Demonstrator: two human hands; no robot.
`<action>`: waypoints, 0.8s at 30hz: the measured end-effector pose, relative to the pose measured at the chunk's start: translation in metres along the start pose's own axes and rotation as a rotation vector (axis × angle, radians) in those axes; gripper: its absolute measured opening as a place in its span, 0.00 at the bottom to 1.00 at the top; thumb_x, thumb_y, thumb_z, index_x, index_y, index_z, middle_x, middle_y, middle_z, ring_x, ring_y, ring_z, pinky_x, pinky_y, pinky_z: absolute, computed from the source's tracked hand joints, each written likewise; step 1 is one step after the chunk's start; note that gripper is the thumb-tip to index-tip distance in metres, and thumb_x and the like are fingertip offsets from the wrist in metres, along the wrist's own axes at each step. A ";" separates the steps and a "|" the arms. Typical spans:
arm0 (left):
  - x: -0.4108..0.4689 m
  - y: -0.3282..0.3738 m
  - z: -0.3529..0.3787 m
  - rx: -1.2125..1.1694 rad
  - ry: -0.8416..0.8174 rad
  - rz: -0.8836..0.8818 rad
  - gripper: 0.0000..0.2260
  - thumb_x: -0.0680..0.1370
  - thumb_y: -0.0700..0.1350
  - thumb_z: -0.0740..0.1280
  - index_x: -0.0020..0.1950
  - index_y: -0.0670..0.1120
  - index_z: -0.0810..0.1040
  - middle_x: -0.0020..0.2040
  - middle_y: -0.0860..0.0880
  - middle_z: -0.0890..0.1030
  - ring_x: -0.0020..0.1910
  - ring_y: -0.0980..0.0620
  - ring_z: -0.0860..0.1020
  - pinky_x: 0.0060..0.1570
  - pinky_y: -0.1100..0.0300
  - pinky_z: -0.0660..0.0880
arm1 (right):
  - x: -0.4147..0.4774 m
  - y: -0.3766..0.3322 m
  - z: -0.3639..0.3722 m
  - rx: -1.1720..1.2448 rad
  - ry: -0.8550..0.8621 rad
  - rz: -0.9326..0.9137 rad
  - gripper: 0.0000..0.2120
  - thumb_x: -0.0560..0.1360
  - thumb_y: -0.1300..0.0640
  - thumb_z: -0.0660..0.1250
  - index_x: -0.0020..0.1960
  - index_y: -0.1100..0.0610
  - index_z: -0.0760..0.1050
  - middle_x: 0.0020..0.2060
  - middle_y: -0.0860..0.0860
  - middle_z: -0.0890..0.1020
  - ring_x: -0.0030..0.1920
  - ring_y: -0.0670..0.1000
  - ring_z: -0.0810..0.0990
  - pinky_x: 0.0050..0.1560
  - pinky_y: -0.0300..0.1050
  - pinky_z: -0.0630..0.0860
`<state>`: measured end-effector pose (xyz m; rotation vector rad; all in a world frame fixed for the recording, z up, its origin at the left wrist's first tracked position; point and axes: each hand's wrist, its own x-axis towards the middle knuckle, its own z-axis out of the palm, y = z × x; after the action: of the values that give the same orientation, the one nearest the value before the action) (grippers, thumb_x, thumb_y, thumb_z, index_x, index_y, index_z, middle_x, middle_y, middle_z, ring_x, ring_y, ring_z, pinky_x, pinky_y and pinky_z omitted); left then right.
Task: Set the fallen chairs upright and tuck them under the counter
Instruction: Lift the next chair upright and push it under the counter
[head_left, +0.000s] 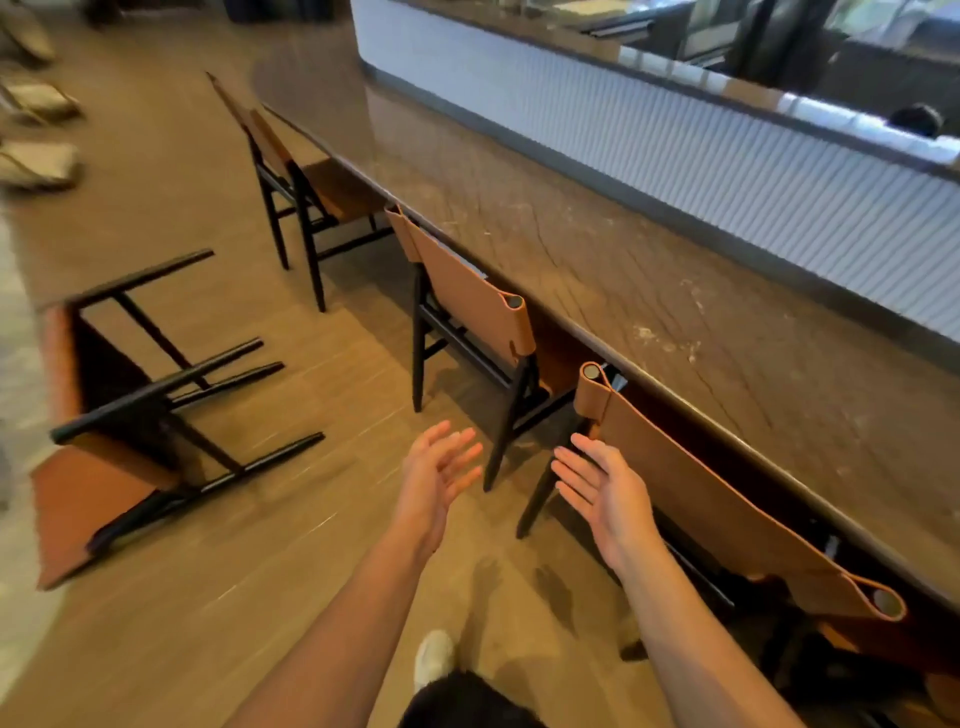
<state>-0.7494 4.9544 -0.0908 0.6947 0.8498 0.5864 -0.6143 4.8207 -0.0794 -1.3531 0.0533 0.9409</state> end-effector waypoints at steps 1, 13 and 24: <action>-0.005 0.009 -0.013 -0.018 0.027 0.028 0.19 0.79 0.41 0.63 0.69 0.44 0.67 0.57 0.44 0.81 0.57 0.45 0.80 0.54 0.50 0.77 | -0.003 0.003 0.015 -0.024 -0.032 0.008 0.14 0.81 0.51 0.59 0.62 0.55 0.76 0.56 0.56 0.82 0.57 0.53 0.81 0.61 0.50 0.75; -0.074 0.114 -0.210 -0.120 0.391 0.302 0.15 0.78 0.39 0.63 0.66 0.44 0.70 0.54 0.45 0.82 0.55 0.45 0.80 0.52 0.50 0.77 | -0.036 0.085 0.216 -0.254 -0.395 0.080 0.14 0.80 0.51 0.61 0.63 0.55 0.76 0.53 0.54 0.84 0.52 0.52 0.83 0.47 0.46 0.78; -0.148 0.218 -0.440 -0.153 0.560 0.432 0.12 0.78 0.37 0.62 0.62 0.44 0.71 0.53 0.44 0.82 0.51 0.46 0.81 0.48 0.53 0.78 | -0.111 0.226 0.427 -0.301 -0.543 0.179 0.11 0.80 0.52 0.61 0.57 0.55 0.78 0.49 0.55 0.85 0.50 0.52 0.84 0.46 0.46 0.77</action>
<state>-1.2319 5.1258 -0.0657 0.5807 1.1641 1.2602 -1.0226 5.1009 -0.0837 -1.3347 -0.4009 1.4870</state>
